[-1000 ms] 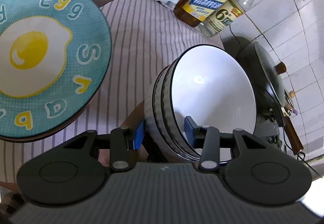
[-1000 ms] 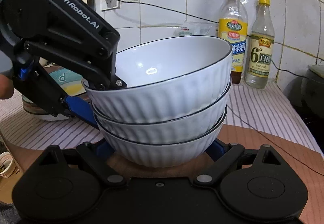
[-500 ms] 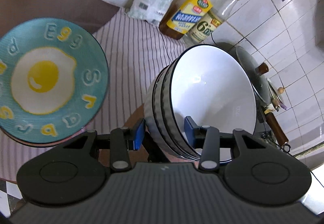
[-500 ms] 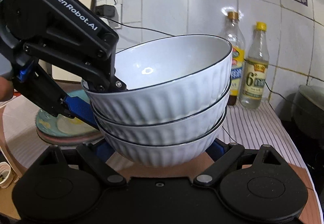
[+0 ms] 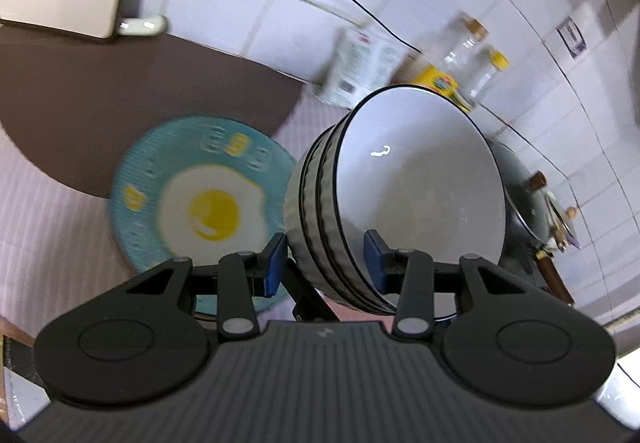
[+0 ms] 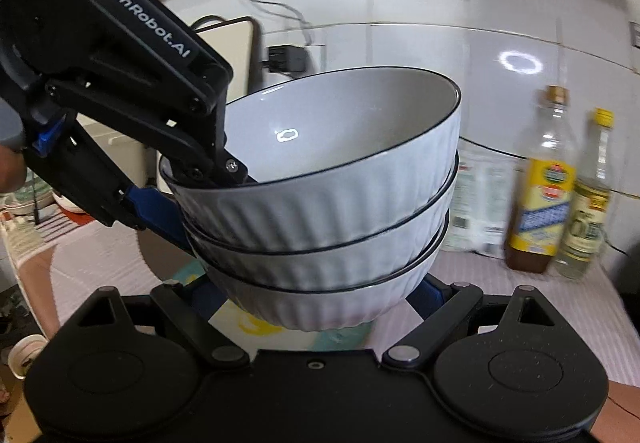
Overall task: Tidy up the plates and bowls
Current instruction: 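Carry the bowl stack over and lower it onto the blue Egg plate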
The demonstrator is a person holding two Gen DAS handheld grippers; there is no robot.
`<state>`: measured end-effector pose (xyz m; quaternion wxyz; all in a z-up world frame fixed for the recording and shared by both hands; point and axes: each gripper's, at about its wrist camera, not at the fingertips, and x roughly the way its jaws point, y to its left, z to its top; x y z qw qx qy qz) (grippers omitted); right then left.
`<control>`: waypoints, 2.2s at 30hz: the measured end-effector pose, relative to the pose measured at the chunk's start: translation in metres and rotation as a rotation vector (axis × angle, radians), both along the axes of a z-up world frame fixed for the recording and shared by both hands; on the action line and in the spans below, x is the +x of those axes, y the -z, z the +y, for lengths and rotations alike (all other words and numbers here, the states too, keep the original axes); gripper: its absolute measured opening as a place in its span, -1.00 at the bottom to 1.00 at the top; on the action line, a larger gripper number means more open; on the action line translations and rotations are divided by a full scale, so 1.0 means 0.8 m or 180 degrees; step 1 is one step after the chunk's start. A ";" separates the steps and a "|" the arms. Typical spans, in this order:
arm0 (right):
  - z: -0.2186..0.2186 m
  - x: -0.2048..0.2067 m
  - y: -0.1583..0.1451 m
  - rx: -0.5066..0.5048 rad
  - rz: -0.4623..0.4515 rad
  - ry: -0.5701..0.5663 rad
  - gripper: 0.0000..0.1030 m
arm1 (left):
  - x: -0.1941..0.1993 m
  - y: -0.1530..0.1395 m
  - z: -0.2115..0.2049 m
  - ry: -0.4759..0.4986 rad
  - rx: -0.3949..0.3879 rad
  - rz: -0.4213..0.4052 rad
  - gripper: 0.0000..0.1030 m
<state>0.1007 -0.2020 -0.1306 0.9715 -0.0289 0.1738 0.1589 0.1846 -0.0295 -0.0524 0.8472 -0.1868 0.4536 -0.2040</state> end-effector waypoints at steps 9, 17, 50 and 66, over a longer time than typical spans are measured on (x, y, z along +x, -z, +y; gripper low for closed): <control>0.049 0.042 0.017 0.0099 0.0195 -0.0170 0.84 | 0.023 0.018 0.048 -0.0198 0.0152 0.0049 -0.22; 0.073 0.058 0.046 0.0020 0.0418 -0.0181 0.84 | 0.050 0.059 0.062 -0.0202 0.0145 0.0208 -0.22; 0.086 0.092 0.057 -0.0084 0.1022 0.0088 0.89 | 0.064 0.092 0.058 -0.0314 0.0254 0.0234 -0.17; 0.037 -0.001 -0.032 0.0188 0.0911 0.0492 0.89 | -0.028 -0.006 0.047 -0.0243 0.0738 -0.0391 0.02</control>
